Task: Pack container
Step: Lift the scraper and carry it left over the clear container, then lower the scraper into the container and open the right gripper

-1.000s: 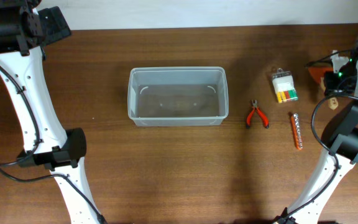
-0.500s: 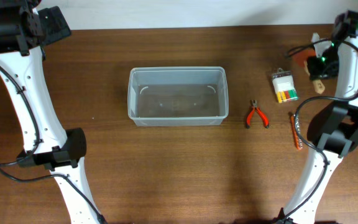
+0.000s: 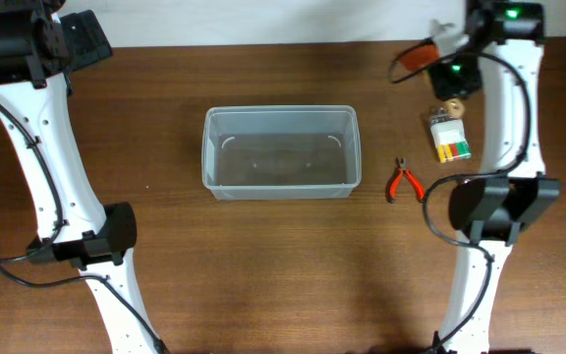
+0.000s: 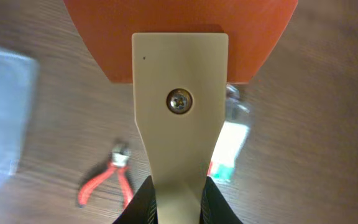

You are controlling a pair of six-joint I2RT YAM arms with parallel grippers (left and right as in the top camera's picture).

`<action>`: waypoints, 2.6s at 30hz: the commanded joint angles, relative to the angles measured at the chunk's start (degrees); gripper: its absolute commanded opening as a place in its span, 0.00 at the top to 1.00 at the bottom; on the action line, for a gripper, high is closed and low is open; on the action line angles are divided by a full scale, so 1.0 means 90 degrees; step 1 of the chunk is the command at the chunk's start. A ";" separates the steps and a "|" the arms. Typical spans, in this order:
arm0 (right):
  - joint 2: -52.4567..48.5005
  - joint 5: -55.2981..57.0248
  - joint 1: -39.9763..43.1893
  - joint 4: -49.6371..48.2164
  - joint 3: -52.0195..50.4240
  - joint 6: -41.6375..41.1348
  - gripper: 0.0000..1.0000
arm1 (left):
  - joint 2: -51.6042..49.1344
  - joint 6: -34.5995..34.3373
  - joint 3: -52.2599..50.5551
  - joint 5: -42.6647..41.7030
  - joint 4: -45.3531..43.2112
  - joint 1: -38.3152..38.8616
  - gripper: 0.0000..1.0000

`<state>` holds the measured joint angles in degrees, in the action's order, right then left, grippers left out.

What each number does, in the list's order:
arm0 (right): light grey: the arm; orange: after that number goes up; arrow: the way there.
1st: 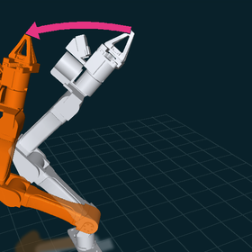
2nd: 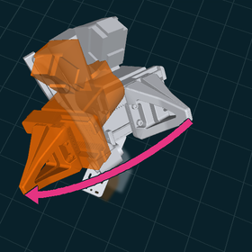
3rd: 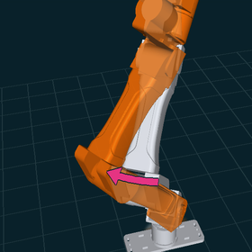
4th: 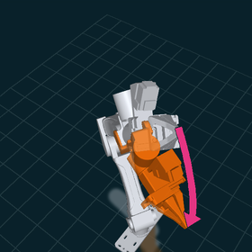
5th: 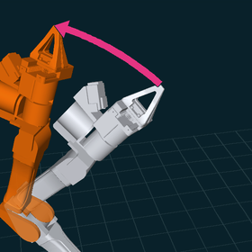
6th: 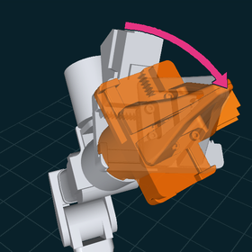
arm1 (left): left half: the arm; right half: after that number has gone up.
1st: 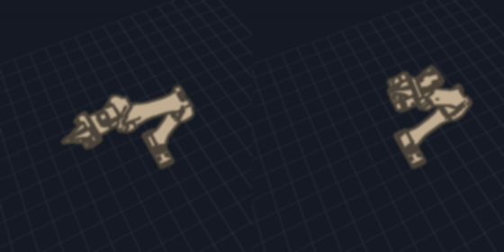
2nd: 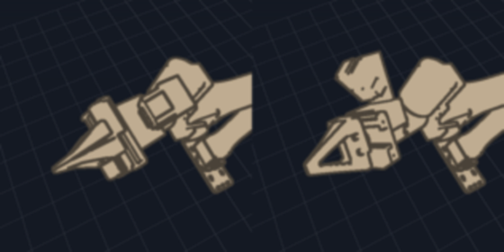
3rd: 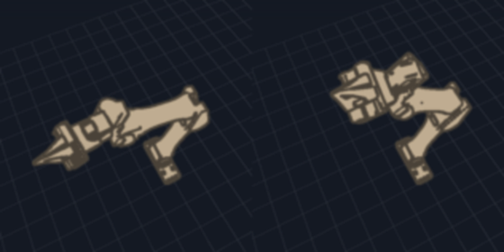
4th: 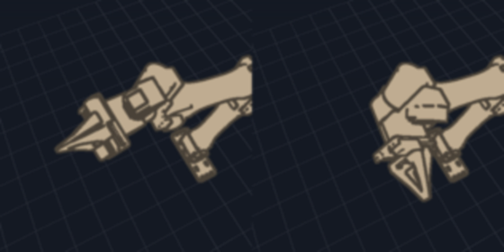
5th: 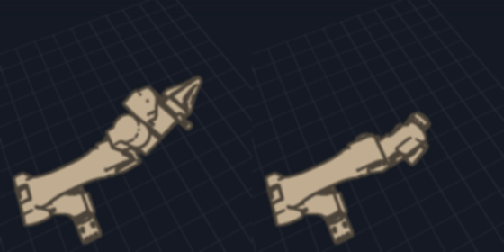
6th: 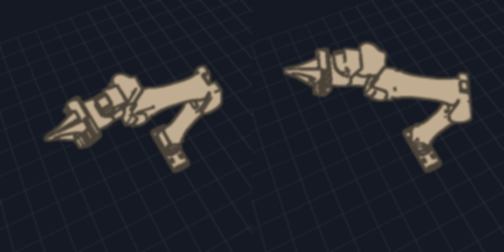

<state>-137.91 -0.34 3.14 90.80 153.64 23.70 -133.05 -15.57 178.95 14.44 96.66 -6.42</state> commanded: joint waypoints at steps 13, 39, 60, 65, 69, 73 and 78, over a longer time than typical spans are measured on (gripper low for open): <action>0.0440 -0.0141 -0.2293 0.0539 0.0170 -0.0044 0.94 | 0.0192 0.0075 0.0002 0.0114 0.0002 -0.0044 0.01; 0.0386 -0.0301 -0.3626 0.0471 -0.0070 0.0855 0.93 | 0.0192 0.0075 0.0002 0.0114 0.0000 -0.0044 0.01; 0.0185 -0.0347 -0.3580 -0.0061 -0.1275 0.1185 0.93 | 0.0192 0.0075 0.0002 0.0114 0.0002 -0.0044 0.01; 0.0185 -0.0350 -0.3580 -0.0352 -0.1889 0.1183 0.93 | 0.0192 0.0075 0.0002 0.0114 0.0000 -0.0044 0.01; 0.0185 -0.0350 -0.3553 -0.0559 -0.2285 0.1180 0.93 | 0.0192 0.0075 0.0002 0.0114 0.0002 -0.0044 0.01; 0.0185 -0.0350 -0.3504 -0.0886 -0.2652 0.1180 0.93 | 0.0192 0.0075 0.0002 0.0114 0.0000 -0.0044 0.01; 0.0185 -0.0350 -0.3458 -0.1163 -0.2912 0.1178 0.92 | 0.0192 0.0075 0.0002 0.0114 0.0002 -0.0044 0.01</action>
<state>-136.57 -2.50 -28.58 81.23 128.66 33.69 -133.05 -15.57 178.95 14.44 96.68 -6.42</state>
